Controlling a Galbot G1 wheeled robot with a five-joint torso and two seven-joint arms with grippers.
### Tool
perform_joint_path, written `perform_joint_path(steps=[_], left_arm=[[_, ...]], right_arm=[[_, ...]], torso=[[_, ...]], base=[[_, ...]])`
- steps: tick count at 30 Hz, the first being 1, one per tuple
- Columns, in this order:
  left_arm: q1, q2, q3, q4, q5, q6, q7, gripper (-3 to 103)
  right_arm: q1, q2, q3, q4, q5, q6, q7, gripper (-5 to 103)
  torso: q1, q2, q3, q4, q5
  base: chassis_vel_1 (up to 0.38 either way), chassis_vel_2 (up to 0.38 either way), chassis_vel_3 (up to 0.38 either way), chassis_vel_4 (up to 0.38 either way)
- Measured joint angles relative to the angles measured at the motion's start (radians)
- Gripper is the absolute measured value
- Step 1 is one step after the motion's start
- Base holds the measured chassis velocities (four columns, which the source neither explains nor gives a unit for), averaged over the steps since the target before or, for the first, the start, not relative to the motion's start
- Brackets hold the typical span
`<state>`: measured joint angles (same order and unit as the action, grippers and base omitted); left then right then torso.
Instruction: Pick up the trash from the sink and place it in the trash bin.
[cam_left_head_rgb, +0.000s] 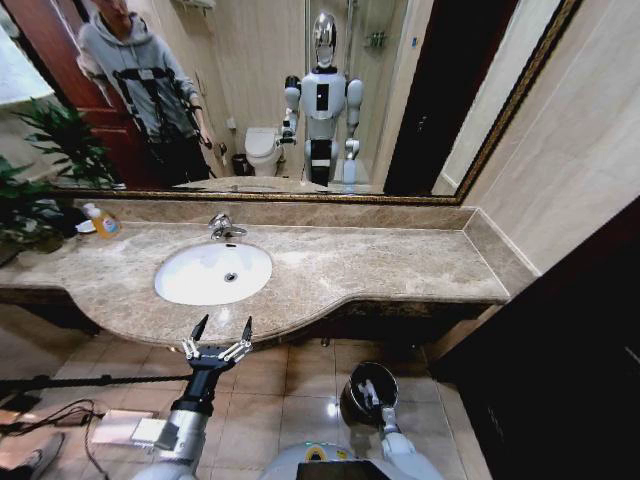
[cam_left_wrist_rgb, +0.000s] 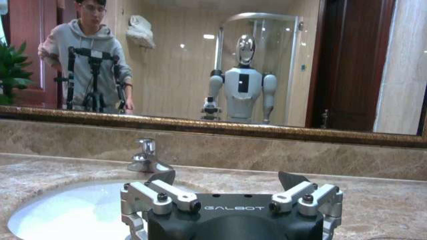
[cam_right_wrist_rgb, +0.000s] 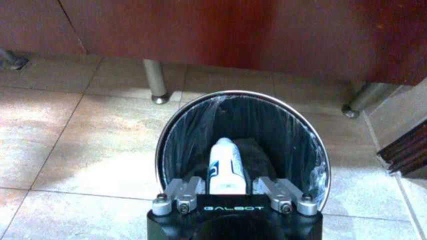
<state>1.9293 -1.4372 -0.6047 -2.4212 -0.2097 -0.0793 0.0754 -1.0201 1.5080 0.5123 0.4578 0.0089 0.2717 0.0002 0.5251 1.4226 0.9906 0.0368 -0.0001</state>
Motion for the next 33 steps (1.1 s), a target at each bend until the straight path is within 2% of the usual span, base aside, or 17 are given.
perform_joint_path(steps=[1, 3, 4, 6, 9, 11, 13, 14, 16, 17, 18, 22, 23, 27, 28, 30, 33], left_arm=[[0.0, 0.0, 0.0, 0.0, 0.0, 0.0, 0.0, 100], [0.0, 0.0, 0.0, 0.0, 0.0, 0.0, 0.0, 100], [0.0, 0.0, 0.0, 0.0, 0.0, 0.0, 0.0, 100], [0.0, 0.0, 0.0, 0.0, 0.0, 0.0, 0.0, 100], [0.0, 0.0, 0.0, 0.0, 0.0, 0.0, 0.0, 100], [0.0, 0.0, 0.0, 0.0, 0.0, 0.0, 0.0, 100], [0.0, 0.0, 0.0, 0.0, 0.0, 0.0, 0.0, 100], [0.0, 0.0, 0.0, 0.0, 0.0, 0.0, 0.0, 100], [0.0, 0.0, 0.0, 0.0, 0.0, 0.0, 0.0, 100], [0.0, 0.0, 0.0, 0.0, 0.0, 0.0, 0.0, 100], [0.0, 0.0, 0.0, 0.0, 0.0, 0.0, 0.0, 100], [0.0, 0.0, 0.0, 0.0, 0.0, 0.0, 0.0, 100], [0.0, 0.0, 0.0, 0.0, 0.0, 0.0, 0.0, 100], [0.0, 0.0, 0.0, 0.0, 0.0, 0.0, 0.0, 100], [0.0, 0.0, 0.0, 0.0, 0.0, 0.0, 0.0, 100], [0.0, 0.0, 0.0, 0.0, 0.0, 0.0, 0.0, 100], [0.0, 0.0, 0.0, 0.0, 0.0, 0.0, 0.0, 100]], right_arm=[[0.0, 0.0, 0.0, 0.0, 0.0, 0.0, 0.0, 33], [0.006, -0.002, 0.0, -0.006, 0.0, -0.007, -0.007, 44], [0.006, -0.002, 0.0, -0.006, 0.0, -0.007, -0.007, 44], [0.01, -0.004, 0.001, -0.011, 0.0, -0.011, -0.011, 55], [0.01, -0.003, 0.001, -0.011, 0.001, -0.014, -0.013, 61], [0.005, 0.001, 0.002, 0.001, 0.001, -0.015, -0.013, 71], [-0.013, 0.004, 0.003, 0.037, 0.001, -0.019, -0.013, 82], [-0.013, 0.004, 0.003, 0.037, 0.001, -0.019, -0.013, 82], [-0.049, 0.004, 0.003, 0.114, 0.002, -0.028, -0.012, 93], [-0.049, 0.004, 0.003, 0.114, 0.002, -0.028, -0.012, 93], [-0.069, 0.002, 0.003, 0.154, 0.001, -0.028, -0.012, 97], [-0.176, -0.008, 0.008, 0.355, 0.017, -0.049, -0.006, 100], [-0.176, -0.008, 0.008, 0.355, 0.017, -0.049, -0.006, 100], [-0.291, -0.024, 0.02, 0.6, 0.075, -0.083, 0.016, 100], [-0.322, -0.03, 0.026, 0.675, 0.081, -0.083, 0.026, 100], [-0.338, -0.034, 0.028, 0.71, 0.083, -0.081, 0.032, 100], [-0.427, -0.061, 0.046, 0.914, 0.084, -0.046, 0.068, 100]], torso=[[0.0, 0.0, 0.0, 0.0, 0.0], [0.0, 0.0, 0.0, 0.0, 0.0], [0.0, 0.0, 0.0, 0.0, 0.0], [0.0, 0.0, 0.0, 0.0, 0.0], [0.0, 0.0, 0.0, 0.0, -0.0001], [0.0, 0.0, 0.0, 0.0, 0.0001], [0.0, 0.0, 0.0, 0.0, 0.0001], [0.0, 0.0, 0.0, 0.0, 0.0001], [0.0, 0.0, 0.0, -0.0001, 0.0001], [0.0, 0.0, 0.0, -0.0001, 0.0001], [0.0, 0.0, 0.0, 0.0001, 0.0001], [0.0, 0.0, 0.0, 0.0, 0.0002], [0.0, 0.0, 0.0, 0.0, 0.0002], [0.0, 0.0, 0.0, -0.0001, 0.0], [0.0, 0.0, 0.0, 0.0, 0.0], [0.0, 0.0, 0.0, 0.0, 0.0], [0.0, 0.0, 0.0, 0.0, -0.0003]], base=[[0.0, 0.0, 0.0, 0.0], [0.0, 0.0, 0.0, 0.0], [0.0, 0.0, 0.0, 0.0], [0.0, 0.0, 0.0, 0.0], [0.0, 0.0, 0.0, 0.0], [0.0, 0.0, 0.0, 0.0], [0.0, 0.0, 0.0, 0.0], [0.0, 0.0, 0.0, 0.0], [0.0, 0.0, 0.0, 0.0], [0.0, 0.0, 0.0, 0.0], [0.0, 0.0, 0.0, 0.0], [0.0, 0.0, 0.0, 0.0], [0.0, 0.0, 0.0, 0.0], [0.0, 0.0, 0.0, 0.0], [0.0, 0.0, 0.0, 0.0], [0.0, 0.0, 0.0, 0.0], [0.0, 0.0, 0.0, 0.0]])
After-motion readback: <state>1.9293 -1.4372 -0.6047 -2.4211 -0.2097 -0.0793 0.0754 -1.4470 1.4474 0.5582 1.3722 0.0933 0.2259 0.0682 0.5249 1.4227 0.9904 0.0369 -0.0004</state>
